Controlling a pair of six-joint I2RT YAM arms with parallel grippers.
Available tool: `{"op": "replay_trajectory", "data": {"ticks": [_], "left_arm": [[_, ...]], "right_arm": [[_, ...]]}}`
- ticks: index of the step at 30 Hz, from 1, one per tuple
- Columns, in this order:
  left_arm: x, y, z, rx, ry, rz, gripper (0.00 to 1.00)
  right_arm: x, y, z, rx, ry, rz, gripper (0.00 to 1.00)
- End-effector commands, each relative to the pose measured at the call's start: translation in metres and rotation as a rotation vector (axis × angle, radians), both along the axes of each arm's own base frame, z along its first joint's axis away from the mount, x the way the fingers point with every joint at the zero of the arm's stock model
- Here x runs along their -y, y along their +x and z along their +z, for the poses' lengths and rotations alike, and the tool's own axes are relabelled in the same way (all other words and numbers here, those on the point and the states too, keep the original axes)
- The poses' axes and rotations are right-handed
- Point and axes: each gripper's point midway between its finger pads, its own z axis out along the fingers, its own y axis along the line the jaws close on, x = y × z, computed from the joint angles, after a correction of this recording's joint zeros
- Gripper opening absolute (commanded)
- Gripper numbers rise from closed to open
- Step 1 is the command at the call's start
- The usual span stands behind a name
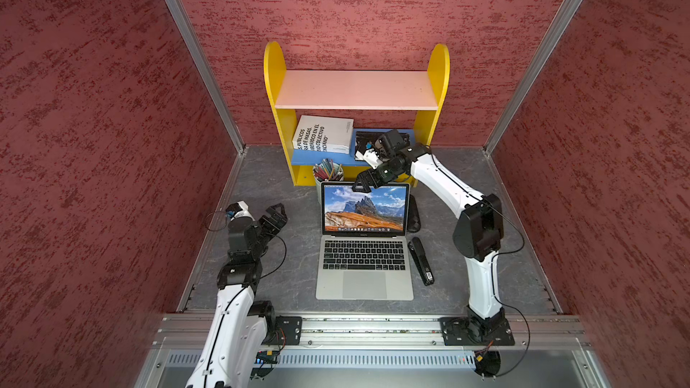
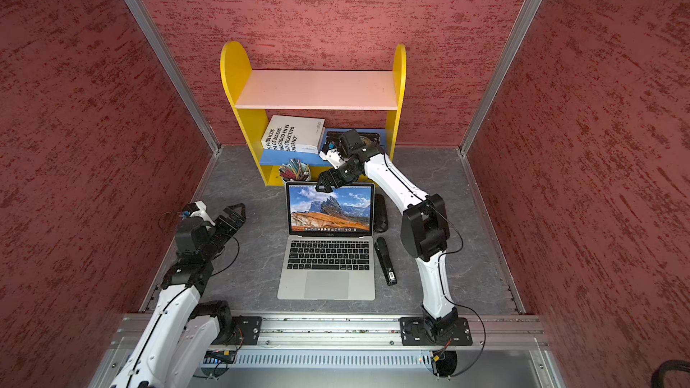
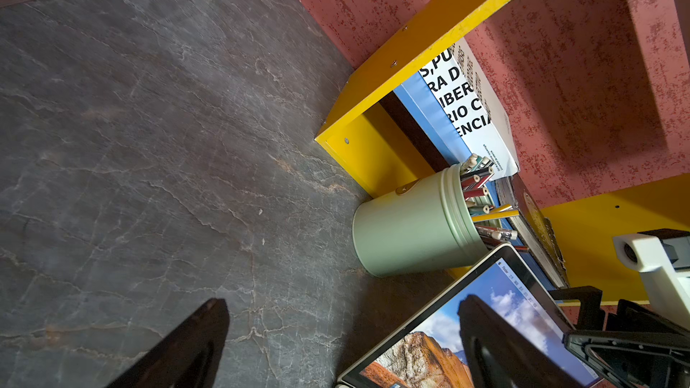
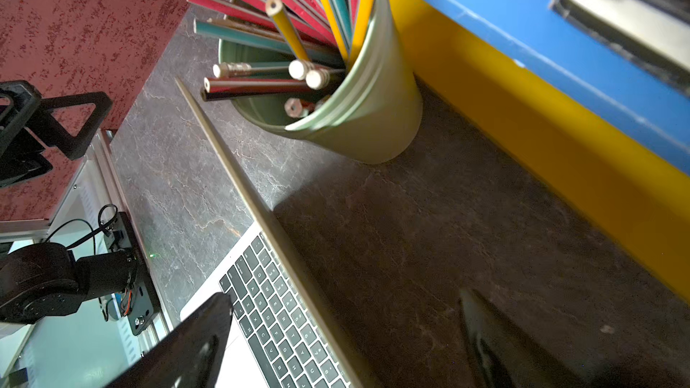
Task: Close the laptop lid and set it aside
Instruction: Close the lid of the laptop.
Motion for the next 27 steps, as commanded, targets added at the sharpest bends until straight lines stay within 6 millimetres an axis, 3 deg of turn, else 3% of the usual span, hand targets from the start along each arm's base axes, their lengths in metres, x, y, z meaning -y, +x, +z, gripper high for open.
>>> {"op": "replay_trajectory", "data": {"ticks": [1,9,27], "left_arm": [[0.001,-0.002,-0.003,0.0,0.004,-0.011,1.0],[0.001,-0.002,-0.003,0.0,0.002,-0.013,1.0],[0.0,-0.001,-0.006,-0.007,0.003,-0.007,1.0]], "right_arm": [[-0.009,-0.016,0.008,-0.02,0.012,0.048,0.98],[-0.016,-0.028,0.015,0.006,0.006,0.069,0.98],[-0.028,-0.056,0.014,0.038,-0.035,0.116,0.98]]}}
